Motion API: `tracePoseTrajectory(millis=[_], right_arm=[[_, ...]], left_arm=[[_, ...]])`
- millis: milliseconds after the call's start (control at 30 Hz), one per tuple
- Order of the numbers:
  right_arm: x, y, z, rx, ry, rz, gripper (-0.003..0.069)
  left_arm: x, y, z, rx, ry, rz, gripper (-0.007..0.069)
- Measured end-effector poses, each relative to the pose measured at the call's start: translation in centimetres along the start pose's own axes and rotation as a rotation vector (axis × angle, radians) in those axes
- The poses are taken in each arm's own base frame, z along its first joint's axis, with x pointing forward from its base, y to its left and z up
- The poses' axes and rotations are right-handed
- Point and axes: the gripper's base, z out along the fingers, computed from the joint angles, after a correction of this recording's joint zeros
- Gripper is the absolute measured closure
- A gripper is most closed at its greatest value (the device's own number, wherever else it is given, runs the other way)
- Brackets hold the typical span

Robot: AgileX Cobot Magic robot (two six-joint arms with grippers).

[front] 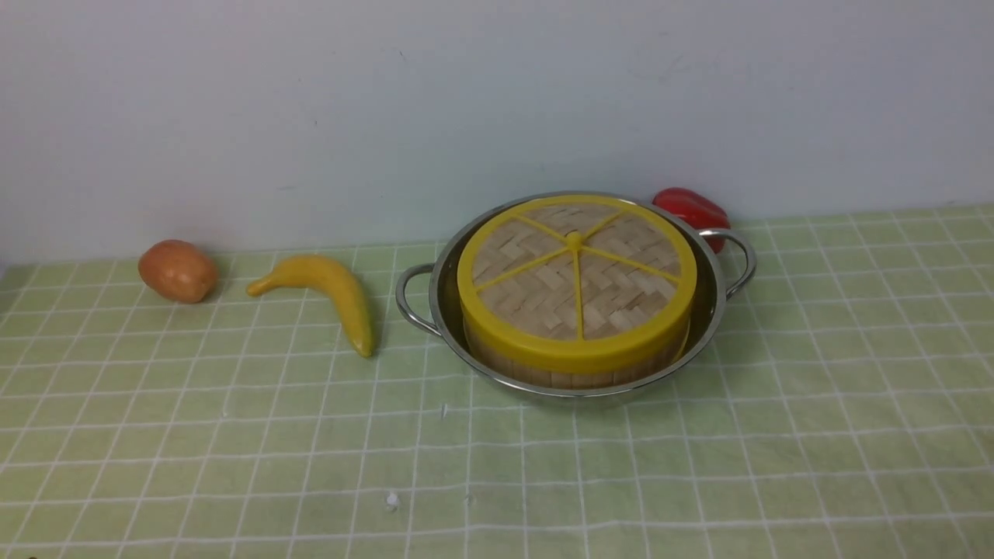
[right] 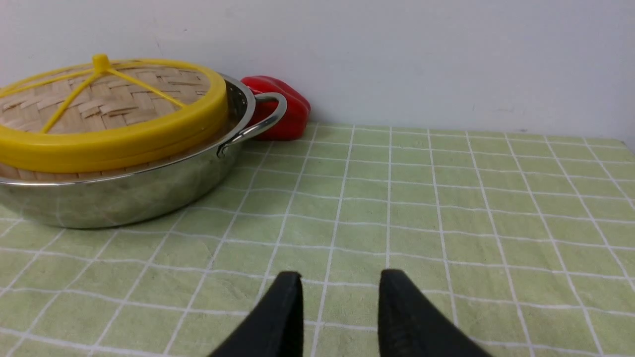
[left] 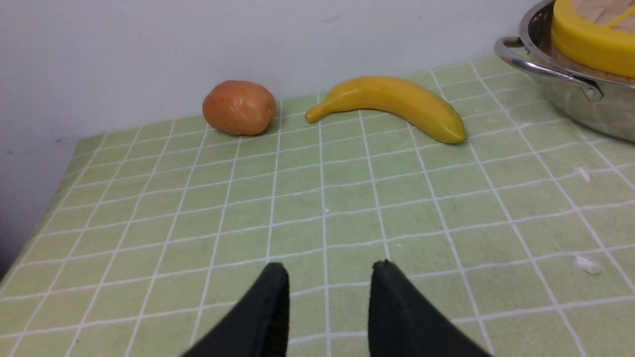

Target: Place the steamer in the pot on the green tablecloth, and put the lid on the steamer.

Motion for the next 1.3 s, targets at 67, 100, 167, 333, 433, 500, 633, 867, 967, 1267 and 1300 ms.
tracePoseTrajectory(millis=[67,100,167,333,433,500,633,867,967,1267,1300], right_arm=[[0.0,0.0,0.0,0.0,0.0,0.0,0.0419],[0.0,0.0,0.0,0.0,0.0,0.0,0.0419],[0.0,0.0,0.0,0.0,0.0,0.0,0.0419],[0.0,0.0,0.0,0.0,0.0,0.0,0.0419],[0.0,0.0,0.0,0.0,0.0,0.0,0.0419],[0.0,0.0,0.0,0.0,0.0,0.0,0.0419],[0.0,0.0,0.0,0.0,0.0,0.0,0.0419],[0.0,0.0,0.0,0.0,0.0,0.0,0.0419],[0.0,0.0,0.0,0.0,0.0,0.0,0.0419],[0.0,0.0,0.0,0.0,0.0,0.0,0.0419],[0.0,0.0,0.0,0.0,0.0,0.0,0.0419]], left_arm=[[0.0,0.0,0.0,0.0,0.0,0.0,0.0393],[0.0,0.0,0.0,0.0,0.0,0.0,0.0392],[0.0,0.0,0.0,0.0,0.0,0.0,0.0389],[0.0,0.0,0.0,0.0,0.0,0.001,0.0382],[0.0,0.0,0.0,0.0,0.0,0.001,0.0382],[0.0,0.0,0.0,0.0,0.0,0.001,0.0382],[0.0,0.0,0.0,0.0,0.0,0.001,0.0382],[0.0,0.0,0.0,0.0,0.0,0.001,0.0382],[0.0,0.0,0.0,0.0,0.0,0.001,0.0382],[0.0,0.0,0.0,0.0,0.0,0.001,0.0382],[0.0,0.0,0.0,0.0,0.0,0.001,0.0382]])
